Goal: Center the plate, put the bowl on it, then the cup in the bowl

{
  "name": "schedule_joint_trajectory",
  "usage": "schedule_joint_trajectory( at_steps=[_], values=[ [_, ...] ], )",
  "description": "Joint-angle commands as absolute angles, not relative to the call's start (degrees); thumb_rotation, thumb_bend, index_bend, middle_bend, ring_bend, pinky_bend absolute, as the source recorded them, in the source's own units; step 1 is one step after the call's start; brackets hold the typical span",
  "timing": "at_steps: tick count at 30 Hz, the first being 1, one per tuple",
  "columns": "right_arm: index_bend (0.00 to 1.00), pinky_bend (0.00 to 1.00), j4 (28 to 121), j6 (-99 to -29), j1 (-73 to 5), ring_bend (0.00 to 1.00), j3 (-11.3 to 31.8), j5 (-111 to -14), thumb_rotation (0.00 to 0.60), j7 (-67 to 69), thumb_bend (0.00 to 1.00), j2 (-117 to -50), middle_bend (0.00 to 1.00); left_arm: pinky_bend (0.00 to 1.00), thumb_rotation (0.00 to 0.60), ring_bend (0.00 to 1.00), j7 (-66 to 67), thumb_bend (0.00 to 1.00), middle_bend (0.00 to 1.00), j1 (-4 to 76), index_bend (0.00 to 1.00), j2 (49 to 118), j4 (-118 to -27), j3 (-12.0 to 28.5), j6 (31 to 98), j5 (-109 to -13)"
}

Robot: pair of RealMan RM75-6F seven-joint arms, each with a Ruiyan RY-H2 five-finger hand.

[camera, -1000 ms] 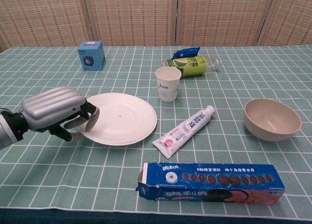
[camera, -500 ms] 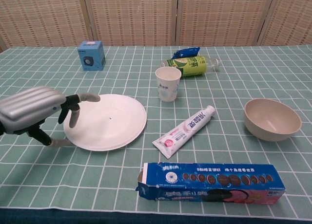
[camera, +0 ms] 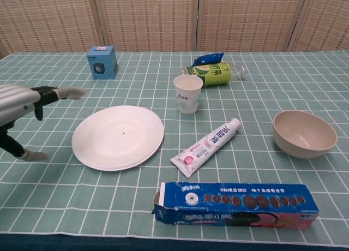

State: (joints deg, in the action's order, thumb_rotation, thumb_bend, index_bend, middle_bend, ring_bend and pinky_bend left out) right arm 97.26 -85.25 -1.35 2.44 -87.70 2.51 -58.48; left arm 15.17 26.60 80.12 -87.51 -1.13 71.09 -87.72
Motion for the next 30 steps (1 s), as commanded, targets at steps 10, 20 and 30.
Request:
schedule_joint_trajectory(
  at_steps=[10, 20, 30],
  values=[
    [0.09, 0.11, 98.2, -79.34, -7.63, 0.03, 2.66, -93.11, 0.6, -2.07, 0.18, -56.89, 0.2, 0.36, 0.6, 0.14, 10.59, 0.12, 0.11, 18.81, 0.12, 72.51, -89.37, 2.32, 79.36, -79.95],
    [0.27, 0.61, 94.61, -71.67, -14.24, 0.5, 3.59, -93.84, 0.6, -6.65, 0.18, -59.11, 0.57, 0.36, 0.6, 0.14, 6.27, 0.12, 0.11, 14.24, 0.13, 69.19, -88.0, 3.53, 81.74, -75.99],
    [0.37, 0.86, 89.0, -64.28, -18.73, 0.76, 1.26, -94.68, 0.6, -9.91, 0.18, -63.69, 0.81, 0.39, 0.6, 0.14, 5.27, 0.12, 0.11, 12.74, 0.12, 67.47, -88.3, 4.71, 82.24, -75.5]
  ],
)
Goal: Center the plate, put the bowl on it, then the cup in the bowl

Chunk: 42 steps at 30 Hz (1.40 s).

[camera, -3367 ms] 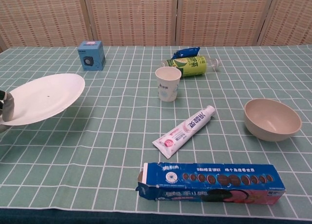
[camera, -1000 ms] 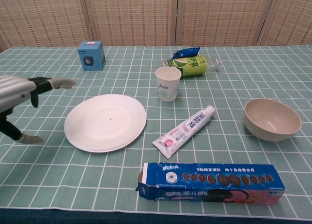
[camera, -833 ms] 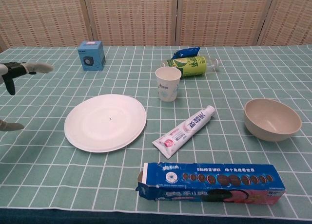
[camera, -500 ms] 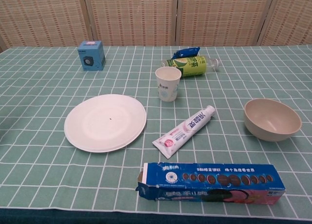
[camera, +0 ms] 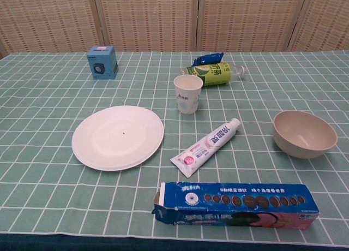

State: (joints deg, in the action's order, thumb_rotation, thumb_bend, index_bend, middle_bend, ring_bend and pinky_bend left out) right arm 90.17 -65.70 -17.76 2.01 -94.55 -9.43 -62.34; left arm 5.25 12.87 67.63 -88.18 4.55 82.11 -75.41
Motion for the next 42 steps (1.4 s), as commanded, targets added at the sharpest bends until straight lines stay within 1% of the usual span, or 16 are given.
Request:
schedule_joint_trajectory(
  at_steps=[1, 15, 23, 29, 35, 38, 42],
  values=[
    [0.37, 0.86, 88.44, -63.75, -19.04, 0.76, 1.06, -94.63, 0.6, -9.89, 0.18, -64.25, 0.82, 0.39, 0.6, 0.14, 5.29, 0.12, 0.11, 12.66, 0.12, 67.41, -88.36, 4.78, 82.26, -75.54],
    [0.39, 0.86, 80.49, -58.68, -23.96, 0.77, 0.84, -93.28, 0.6, -8.98, 0.19, -72.97, 0.82, 0.39, 0.6, 0.13, 5.77, 0.12, 0.11, 11.76, 0.12, 66.76, -89.68, 4.89, 82.03, -76.71],
    [0.44, 0.86, 76.06, -57.24, -26.17, 0.77, 0.68, -92.62, 0.6, -7.02, 0.28, -77.14, 0.82, 0.39, 0.6, 0.13, 5.57, 0.12, 0.11, 11.3, 0.12, 66.92, -89.26, 5.06, 81.78, -76.81],
    [0.5, 0.88, 74.29, -57.91, -26.64, 0.78, 0.1, -92.68, 0.6, -5.44, 0.35, -78.06, 0.83, 0.39, 0.6, 0.13, 5.35, 0.12, 0.11, 10.97, 0.12, 67.0, -88.83, 5.29, 81.65, -76.66],
    [0.58, 0.88, 73.89, -58.57, -26.88, 0.79, -0.61, -92.89, 0.6, -5.04, 0.37, -78.12, 0.85, 0.39, 0.6, 0.13, 4.92, 0.12, 0.11, 10.91, 0.12, 67.32, -88.4, 5.46, 81.4, -76.95],
    [0.59, 0.88, 74.74, -59.57, -26.93, 0.79, -0.67, -93.18, 0.6, -5.25, 0.38, -77.73, 0.85, 0.39, 0.6, 0.13, 4.75, 0.12, 0.11, 10.89, 0.11, 67.39, -88.26, 5.52, 81.32, -77.14],
    [0.61, 0.88, 78.13, -62.13, -27.05, 0.79, -0.48, -94.59, 0.6, -6.46, 0.38, -76.32, 0.85, 0.39, 0.6, 0.13, 4.7, 0.12, 0.11, 10.77, 0.11, 67.3, -88.2, 5.7, 81.3, -77.11]
  ],
)
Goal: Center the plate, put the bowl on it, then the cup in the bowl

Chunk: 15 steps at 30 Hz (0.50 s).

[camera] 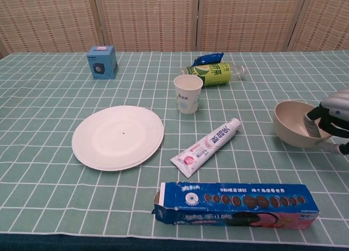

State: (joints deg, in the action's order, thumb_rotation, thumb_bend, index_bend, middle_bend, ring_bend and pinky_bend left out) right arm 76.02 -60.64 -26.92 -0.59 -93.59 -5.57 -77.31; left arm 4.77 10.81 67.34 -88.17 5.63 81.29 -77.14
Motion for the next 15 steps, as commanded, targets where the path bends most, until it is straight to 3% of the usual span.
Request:
schedule_joint_trajectory(
  at_steps=[1, 8, 15],
  values=[
    [0.61, 0.88, 79.13, -62.52, -27.22, 0.79, -0.43, -95.0, 0.6, -7.0, 0.38, -75.9, 0.85, 0.39, 0.6, 0.13, 4.67, 0.12, 0.11, 10.74, 0.11, 67.26, -88.21, 5.75, 81.33, -77.11],
    [0.61, 0.88, 88.53, -60.66, -30.86, 0.79, 0.6, -97.29, 0.6, -10.98, 0.39, -72.88, 0.85, 0.39, 0.6, 0.13, 5.09, 0.12, 0.11, 10.64, 0.11, 66.82, -88.75, 6.08, 81.52, -77.28],
    [0.61, 0.88, 93.58, -55.29, -36.4, 0.79, 3.89, -96.11, 0.6, -13.69, 0.39, -74.26, 0.85, 0.39, 0.6, 0.13, 6.05, 0.12, 0.11, 10.67, 0.11, 66.14, -89.87, 6.25, 81.63, -77.62]
  ],
)
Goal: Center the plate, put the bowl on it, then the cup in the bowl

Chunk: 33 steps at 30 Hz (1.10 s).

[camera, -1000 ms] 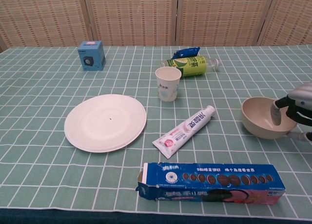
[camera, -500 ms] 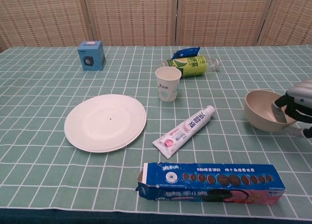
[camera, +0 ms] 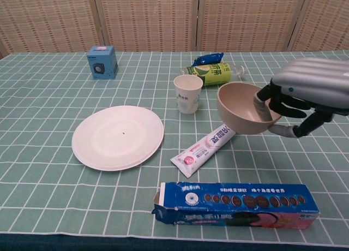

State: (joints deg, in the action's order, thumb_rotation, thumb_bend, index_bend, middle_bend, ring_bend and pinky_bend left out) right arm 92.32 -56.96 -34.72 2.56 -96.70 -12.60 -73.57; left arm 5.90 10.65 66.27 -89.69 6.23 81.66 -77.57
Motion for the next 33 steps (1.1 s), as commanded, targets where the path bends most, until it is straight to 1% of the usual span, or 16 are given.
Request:
schedule_joint_trajectory(
  at_steps=[1, 3, 9, 15, 22, 33],
  values=[
    [0.61, 0.88, 94.04, -54.2, -37.97, 0.79, 5.04, -95.92, 0.6, -14.15, 0.39, -75.37, 0.85, 0.39, 0.6, 0.13, 6.3, 0.12, 0.11, 10.72, 0.11, 65.93, -90.19, 6.28, 81.61, -77.71],
    [0.61, 0.88, 93.82, -51.65, -40.4, 0.79, 6.66, -94.43, 0.6, -14.86, 0.39, -77.25, 0.85, 0.39, 0.6, 0.13, 6.74, 0.12, 0.11, 10.74, 0.11, 65.62, -90.79, 6.33, 81.64, -77.82],
    [0.61, 0.88, 91.37, -45.05, -46.69, 0.79, 9.74, -90.8, 0.6, -17.64, 0.39, -81.85, 0.85, 0.39, 0.6, 0.13, 7.78, 0.12, 0.11, 10.76, 0.11, 65.1, -92.02, 6.34, 81.79, -78.18],
    [0.61, 0.88, 86.37, -40.85, -52.33, 0.79, 11.79, -88.31, 0.6, -18.53, 0.39, -87.3, 0.85, 0.39, 0.6, 0.13, 8.3, 0.12, 0.11, 10.67, 0.11, 64.93, -92.54, 6.27, 81.73, -78.16],
    [0.61, 0.88, 79.34, -37.38, -58.18, 0.79, 12.96, -86.48, 0.6, -18.59, 0.39, -93.74, 0.85, 0.39, 0.6, 0.13, 8.35, 0.12, 0.11, 10.2, 0.11, 64.64, -92.58, 6.19, 81.99, -77.87],
    [0.61, 0.88, 67.66, -33.27, -65.75, 0.79, 13.17, -84.56, 0.6, -18.71, 0.39, -102.75, 0.84, 0.39, 0.6, 0.13, 7.77, 0.12, 0.11, 9.41, 0.11, 64.19, -92.1, 5.94, 82.36, -77.79]
  ],
)
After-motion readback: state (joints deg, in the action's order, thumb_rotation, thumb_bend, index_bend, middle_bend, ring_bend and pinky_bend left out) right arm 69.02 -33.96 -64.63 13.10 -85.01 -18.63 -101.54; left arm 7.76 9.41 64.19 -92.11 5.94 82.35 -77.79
